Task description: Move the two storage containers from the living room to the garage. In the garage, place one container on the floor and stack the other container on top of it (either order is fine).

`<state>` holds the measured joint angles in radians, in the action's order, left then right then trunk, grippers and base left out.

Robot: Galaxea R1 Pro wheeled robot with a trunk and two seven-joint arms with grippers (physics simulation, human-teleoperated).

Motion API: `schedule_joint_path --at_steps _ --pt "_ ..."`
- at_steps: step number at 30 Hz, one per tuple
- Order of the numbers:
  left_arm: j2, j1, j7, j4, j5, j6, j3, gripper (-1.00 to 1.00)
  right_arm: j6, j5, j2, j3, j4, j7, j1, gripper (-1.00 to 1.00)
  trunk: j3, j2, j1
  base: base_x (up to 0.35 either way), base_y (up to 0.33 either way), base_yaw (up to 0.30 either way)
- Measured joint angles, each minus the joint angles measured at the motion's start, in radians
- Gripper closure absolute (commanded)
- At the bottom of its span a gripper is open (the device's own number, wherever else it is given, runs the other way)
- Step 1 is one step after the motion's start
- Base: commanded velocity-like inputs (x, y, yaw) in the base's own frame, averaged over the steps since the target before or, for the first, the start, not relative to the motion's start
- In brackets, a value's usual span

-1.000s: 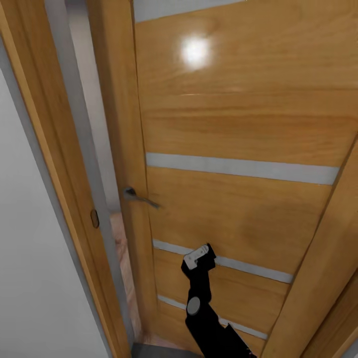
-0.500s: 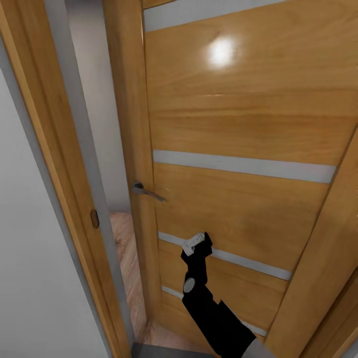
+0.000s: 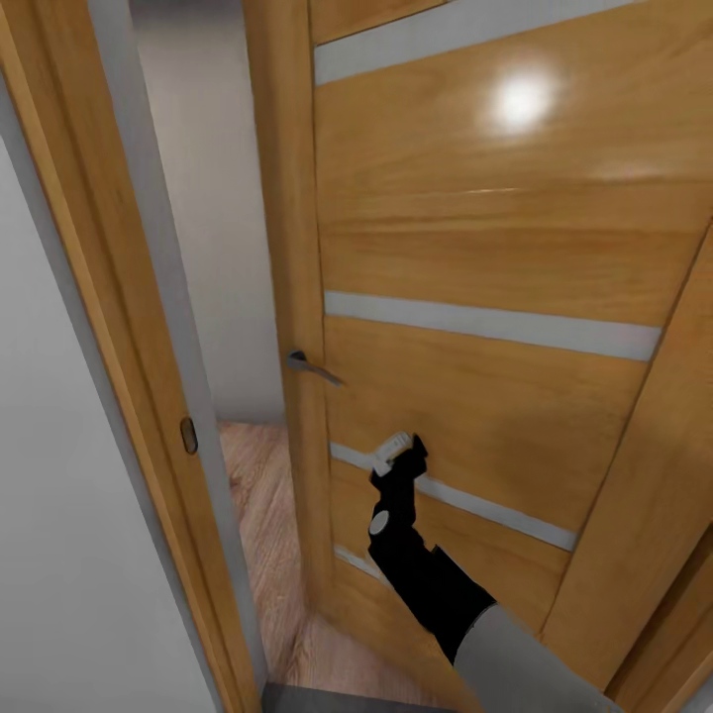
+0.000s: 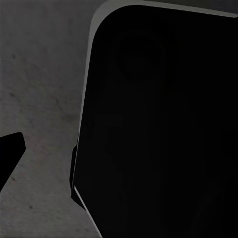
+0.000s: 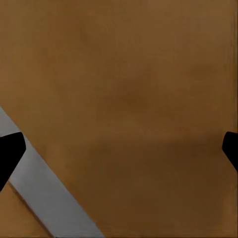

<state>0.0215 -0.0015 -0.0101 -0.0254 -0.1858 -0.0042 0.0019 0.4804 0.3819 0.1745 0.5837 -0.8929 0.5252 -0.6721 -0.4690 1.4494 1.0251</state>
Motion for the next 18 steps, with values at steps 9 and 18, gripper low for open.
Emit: schedule_joint_path --at_steps 9,18 --pt "0.000 0.000 0.000 0.000 0.000 0.000 0.000 -1.00 -0.004 -0.079 0.000 -0.012 0.099 0.001 -0.102 -1.00 0.000 0.000 0.000 0.000 0.000 0.000" --pt "0.000 0.000 0.000 0.000 0.000 0.000 0.000 -1.00 -0.039 -0.211 0.000 -0.012 0.218 0.002 -0.183 -1.00 0.000 0.000 0.000 0.000 0.000 0.000"
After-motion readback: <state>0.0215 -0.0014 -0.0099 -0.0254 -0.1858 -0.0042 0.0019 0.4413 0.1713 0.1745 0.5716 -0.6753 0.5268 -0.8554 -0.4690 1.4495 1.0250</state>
